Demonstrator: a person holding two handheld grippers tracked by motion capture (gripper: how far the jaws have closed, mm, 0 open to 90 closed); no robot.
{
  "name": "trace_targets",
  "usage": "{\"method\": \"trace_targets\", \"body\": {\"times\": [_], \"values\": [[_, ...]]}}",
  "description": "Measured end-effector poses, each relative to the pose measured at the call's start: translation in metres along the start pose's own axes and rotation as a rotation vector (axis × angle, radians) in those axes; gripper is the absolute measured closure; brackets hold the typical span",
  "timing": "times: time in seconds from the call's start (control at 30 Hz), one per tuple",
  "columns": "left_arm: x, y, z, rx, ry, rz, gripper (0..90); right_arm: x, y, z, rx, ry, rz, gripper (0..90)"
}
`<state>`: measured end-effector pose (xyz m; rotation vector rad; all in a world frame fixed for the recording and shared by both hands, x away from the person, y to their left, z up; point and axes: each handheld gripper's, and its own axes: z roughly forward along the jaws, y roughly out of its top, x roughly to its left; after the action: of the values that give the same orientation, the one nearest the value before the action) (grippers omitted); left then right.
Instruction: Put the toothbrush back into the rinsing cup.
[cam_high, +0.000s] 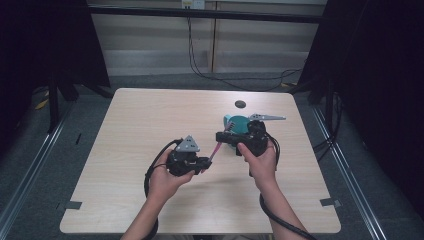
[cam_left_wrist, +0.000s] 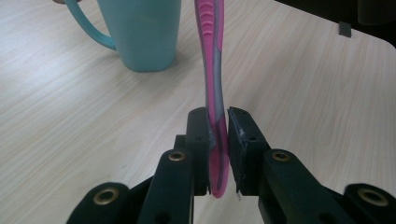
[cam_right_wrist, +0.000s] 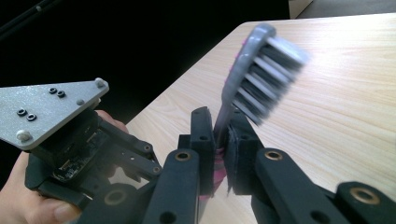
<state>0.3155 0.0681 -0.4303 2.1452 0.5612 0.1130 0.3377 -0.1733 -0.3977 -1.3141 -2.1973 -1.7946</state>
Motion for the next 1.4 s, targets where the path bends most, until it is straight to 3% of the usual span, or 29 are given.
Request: {"method": "trace_targets", "body": {"times": [0.27, 0.5, 0.93, 1.1, 1.13, 1.2, 1.23, 1.4], "values": [[-0.006, -0.004, 0.011, -0.020, -0.023, -0.022, 77.5, -0.001, -0.002, 0.002, 0.010, -0.022, 0.000, 83.8], [-0.012, 0.001, 0.018, -0.026, -0.043, -0.014, 73.3, 0.000, -0.002, 0.003, -0.005, -0.050, -0.014, 83.9], [-0.010, -0.001, 0.020, -0.053, -0.066, -0.009, 72.2, 0.003, -0.001, 0.004, -0.015, -0.055, -0.050, 84.0], [-0.005, -0.003, 0.016, -0.072, -0.054, -0.006, 58.0, 0.003, 0.001, 0.002, -0.014, -0.047, -0.066, 84.0], [-0.002, -0.005, 0.015, -0.081, -0.045, -0.005, 48.7, 0.003, 0.002, 0.001, -0.014, -0.051, -0.075, 84.0], [0.000, -0.007, 0.014, -0.081, -0.035, -0.002, 44.9, 0.003, 0.002, 0.000, -0.013, -0.053, -0.080, 84.0], [0.003, -0.008, 0.012, -0.082, -0.029, -0.006, 36.2, 0.003, 0.003, -0.001, -0.014, -0.060, -0.092, 84.0], [0.013, -0.017, 0.004, -0.078, 0.008, -0.025, 26.8, 0.001, 0.004, -0.005, -0.011, -0.069, -0.112, 84.0]]}}
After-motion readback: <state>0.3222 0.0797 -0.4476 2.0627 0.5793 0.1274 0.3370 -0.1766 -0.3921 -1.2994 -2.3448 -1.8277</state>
